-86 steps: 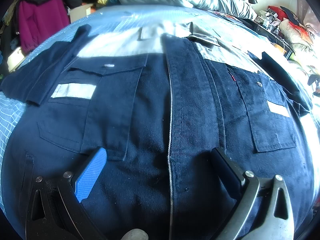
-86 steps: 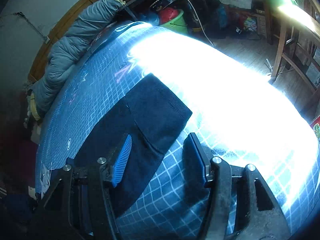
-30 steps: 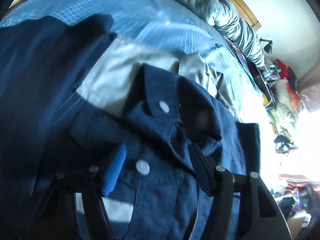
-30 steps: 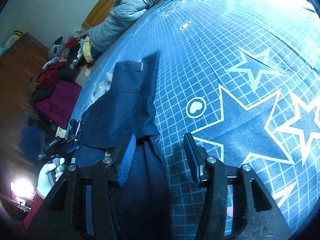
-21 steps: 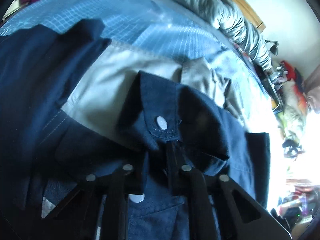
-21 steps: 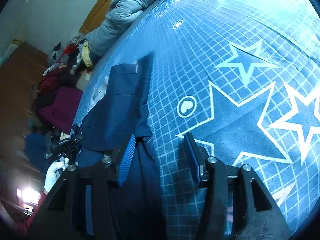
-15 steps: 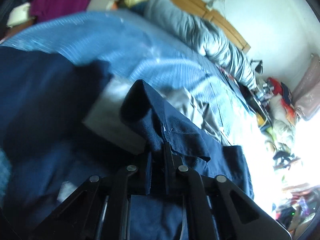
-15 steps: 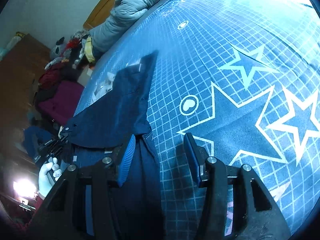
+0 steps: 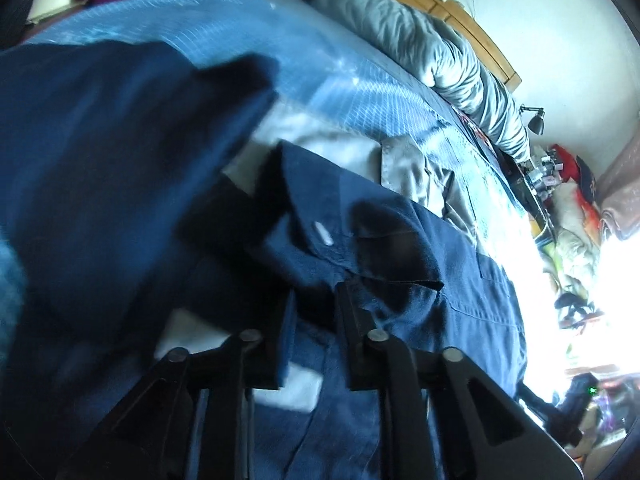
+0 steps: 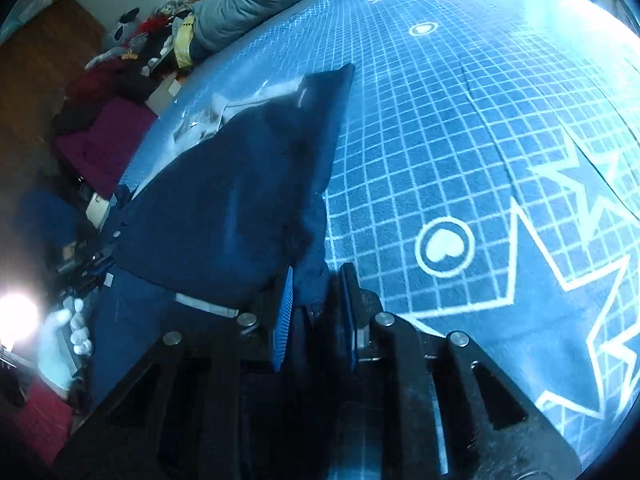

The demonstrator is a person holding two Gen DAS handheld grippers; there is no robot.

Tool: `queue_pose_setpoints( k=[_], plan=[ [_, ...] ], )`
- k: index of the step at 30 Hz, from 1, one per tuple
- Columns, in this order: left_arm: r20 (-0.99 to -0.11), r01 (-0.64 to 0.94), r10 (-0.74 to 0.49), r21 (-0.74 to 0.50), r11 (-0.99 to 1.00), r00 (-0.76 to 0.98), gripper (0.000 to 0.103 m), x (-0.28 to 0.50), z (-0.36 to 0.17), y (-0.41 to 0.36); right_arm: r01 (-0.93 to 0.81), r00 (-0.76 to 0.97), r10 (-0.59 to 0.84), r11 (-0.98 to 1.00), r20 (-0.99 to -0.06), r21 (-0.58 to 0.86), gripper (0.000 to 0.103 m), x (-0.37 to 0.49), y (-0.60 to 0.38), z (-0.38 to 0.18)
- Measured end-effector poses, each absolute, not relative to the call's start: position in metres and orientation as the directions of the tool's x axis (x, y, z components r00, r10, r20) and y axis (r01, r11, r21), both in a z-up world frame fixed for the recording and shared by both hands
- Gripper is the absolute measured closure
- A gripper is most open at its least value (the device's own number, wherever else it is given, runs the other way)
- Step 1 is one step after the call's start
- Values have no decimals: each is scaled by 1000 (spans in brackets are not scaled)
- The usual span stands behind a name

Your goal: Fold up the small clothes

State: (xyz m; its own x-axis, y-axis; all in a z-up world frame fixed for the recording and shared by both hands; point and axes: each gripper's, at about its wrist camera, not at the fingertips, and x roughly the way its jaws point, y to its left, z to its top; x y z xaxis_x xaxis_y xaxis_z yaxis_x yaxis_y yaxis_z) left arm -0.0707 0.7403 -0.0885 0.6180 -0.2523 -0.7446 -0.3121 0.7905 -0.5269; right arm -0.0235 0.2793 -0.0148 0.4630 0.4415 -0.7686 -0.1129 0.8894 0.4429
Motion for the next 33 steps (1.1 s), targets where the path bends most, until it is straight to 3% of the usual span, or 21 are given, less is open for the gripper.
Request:
queue_pose_setpoints(
  k=[2,5,10,15,17,24,29,33],
  plan=[
    [-736,-312,-239,-526,791,633,77,-86,-77,749,-146,509,430,897,-746,418,76,-34,278,0],
    [-717,-308,-214,-523,795,663,67,-110,-64,763,-191,550,420,905,-722,380,76,-41,283,16],
    [-739,-411,-136,-506,758,659,66,-153,-67,805,-171,496,406,913,-768,371,75,-39,298,4],
    [-781,-533,-29,-452,715,624,63,-192,-81,848,-154,518,411,907,-750,391,55,-69,302,10],
    [-794,-573,-11,-449,685,608,61,-205,-90,864,-145,510,406,910,-759,389,53,-81,303,8],
    [-722,-567,-74,-598,566,688,61,-220,-101,916,-129,469,397,914,-789,384,53,-116,307,-1],
    [-684,-576,-73,-662,479,725,48,-211,-109,976,-100,471,385,917,-794,385,51,-118,312,0],
    [-667,-562,-123,-700,440,735,48,-186,-126,1011,-83,470,376,920,-799,384,48,-105,326,-1]
  ],
)
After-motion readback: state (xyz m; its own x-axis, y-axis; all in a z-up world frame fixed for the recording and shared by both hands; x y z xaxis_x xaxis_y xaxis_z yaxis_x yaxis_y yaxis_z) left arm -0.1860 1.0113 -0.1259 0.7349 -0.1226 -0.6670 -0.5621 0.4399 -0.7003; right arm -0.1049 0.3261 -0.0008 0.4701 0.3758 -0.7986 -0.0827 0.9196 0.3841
